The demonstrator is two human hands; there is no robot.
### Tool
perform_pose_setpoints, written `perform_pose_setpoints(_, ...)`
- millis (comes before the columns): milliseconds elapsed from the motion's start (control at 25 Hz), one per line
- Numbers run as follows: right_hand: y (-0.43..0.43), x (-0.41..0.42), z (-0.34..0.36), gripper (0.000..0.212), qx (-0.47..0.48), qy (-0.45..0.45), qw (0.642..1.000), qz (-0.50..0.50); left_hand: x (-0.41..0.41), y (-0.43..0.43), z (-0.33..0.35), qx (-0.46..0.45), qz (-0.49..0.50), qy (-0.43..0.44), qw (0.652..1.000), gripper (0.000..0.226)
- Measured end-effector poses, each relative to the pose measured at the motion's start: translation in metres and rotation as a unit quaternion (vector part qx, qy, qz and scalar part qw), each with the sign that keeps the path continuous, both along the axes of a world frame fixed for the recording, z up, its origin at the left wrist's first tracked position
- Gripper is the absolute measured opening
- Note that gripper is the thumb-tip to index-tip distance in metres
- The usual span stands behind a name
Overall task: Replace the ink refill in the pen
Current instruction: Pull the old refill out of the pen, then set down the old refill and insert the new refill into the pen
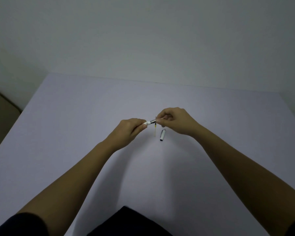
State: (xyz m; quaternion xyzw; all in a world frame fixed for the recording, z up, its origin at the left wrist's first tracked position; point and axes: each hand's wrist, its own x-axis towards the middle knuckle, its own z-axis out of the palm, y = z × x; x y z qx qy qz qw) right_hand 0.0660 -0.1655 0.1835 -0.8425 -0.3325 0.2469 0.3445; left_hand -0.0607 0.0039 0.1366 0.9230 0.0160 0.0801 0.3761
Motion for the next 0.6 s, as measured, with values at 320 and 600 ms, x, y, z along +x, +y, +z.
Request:
perform_pose_setpoints(320, -0.009, 0.022, -0.018, 0.009, 0.227, 0.276, 0.915, -0.188, -0.008, 0.005, -0.026, -0.078, 0.082, 0.029, 0.993, 0.025)
perform_pose_setpoints(600, -0.020, 0.027, -0.100, 0.034, 0.060, 0.222, 0.900, -0.370, -0.002, 0.001, -0.033, -0.139, 0.147, 0.035, 0.979, 0.025)
